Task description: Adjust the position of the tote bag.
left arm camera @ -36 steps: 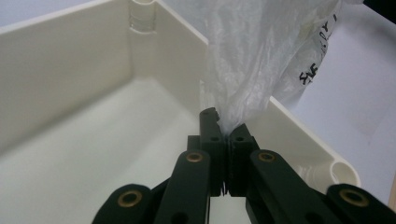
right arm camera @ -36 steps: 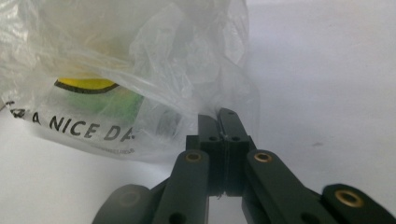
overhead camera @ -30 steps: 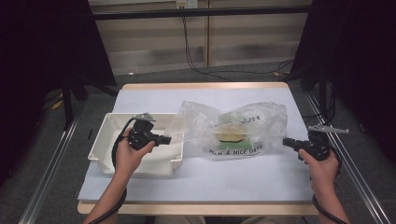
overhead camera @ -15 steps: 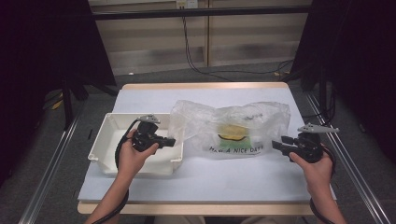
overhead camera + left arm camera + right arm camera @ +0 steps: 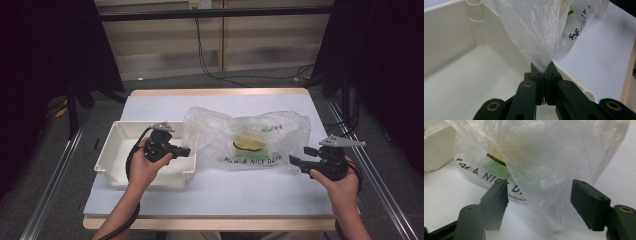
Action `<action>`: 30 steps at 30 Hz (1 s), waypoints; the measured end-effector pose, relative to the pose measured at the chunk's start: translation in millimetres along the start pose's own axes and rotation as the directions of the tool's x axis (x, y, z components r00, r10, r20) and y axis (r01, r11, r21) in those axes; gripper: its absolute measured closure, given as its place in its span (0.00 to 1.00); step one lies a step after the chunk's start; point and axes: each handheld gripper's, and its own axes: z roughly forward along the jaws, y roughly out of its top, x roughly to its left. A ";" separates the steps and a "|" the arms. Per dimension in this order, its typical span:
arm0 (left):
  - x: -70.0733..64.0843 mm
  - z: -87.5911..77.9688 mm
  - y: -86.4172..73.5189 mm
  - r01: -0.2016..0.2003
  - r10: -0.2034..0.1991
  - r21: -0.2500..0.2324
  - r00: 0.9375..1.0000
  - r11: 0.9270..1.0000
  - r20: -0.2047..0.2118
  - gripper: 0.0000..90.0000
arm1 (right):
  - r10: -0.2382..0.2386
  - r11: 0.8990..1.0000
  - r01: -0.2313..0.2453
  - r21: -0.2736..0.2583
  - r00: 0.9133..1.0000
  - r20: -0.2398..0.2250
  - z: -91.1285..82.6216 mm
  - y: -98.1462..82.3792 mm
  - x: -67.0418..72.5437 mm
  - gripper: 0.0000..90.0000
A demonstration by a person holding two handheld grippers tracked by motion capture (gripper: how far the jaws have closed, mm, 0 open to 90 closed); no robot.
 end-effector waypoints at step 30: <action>-1.4 3.4 3.4 0.001 -0.001 -0.002 0.999 1.000 0.041 0.98 | -0.112 0.993 0.114 0.004 0.978 -0.176 62.8 25.5 58.7 0.33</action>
